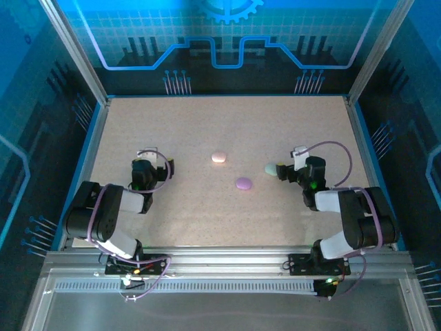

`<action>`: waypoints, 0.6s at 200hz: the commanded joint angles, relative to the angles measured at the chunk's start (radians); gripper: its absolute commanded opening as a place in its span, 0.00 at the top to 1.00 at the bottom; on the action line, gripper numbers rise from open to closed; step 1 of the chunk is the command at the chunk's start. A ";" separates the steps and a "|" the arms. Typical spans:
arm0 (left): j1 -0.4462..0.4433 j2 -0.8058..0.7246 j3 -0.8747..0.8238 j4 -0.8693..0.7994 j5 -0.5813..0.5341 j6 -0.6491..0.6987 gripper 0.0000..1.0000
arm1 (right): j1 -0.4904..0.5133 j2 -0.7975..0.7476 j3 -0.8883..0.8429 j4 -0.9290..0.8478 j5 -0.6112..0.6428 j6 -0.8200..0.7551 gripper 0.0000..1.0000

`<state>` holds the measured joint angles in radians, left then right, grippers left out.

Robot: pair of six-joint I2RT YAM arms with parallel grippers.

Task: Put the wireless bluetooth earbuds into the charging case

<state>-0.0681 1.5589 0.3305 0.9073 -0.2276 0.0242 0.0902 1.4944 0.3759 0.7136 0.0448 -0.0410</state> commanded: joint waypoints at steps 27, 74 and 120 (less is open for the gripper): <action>0.040 -0.005 0.031 0.059 -0.033 -0.050 0.01 | -0.025 0.010 0.053 0.044 0.044 0.037 0.00; 0.016 0.000 0.030 0.068 -0.068 -0.030 0.01 | -0.025 0.009 0.054 0.043 0.041 0.037 0.00; 0.016 0.000 0.031 0.068 -0.061 -0.030 0.01 | -0.024 0.010 0.054 0.045 0.042 0.034 0.00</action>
<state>-0.0486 1.5589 0.3462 0.9337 -0.2699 -0.0017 0.0711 1.5021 0.4145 0.7250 0.0711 -0.0154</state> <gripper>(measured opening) 0.990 0.998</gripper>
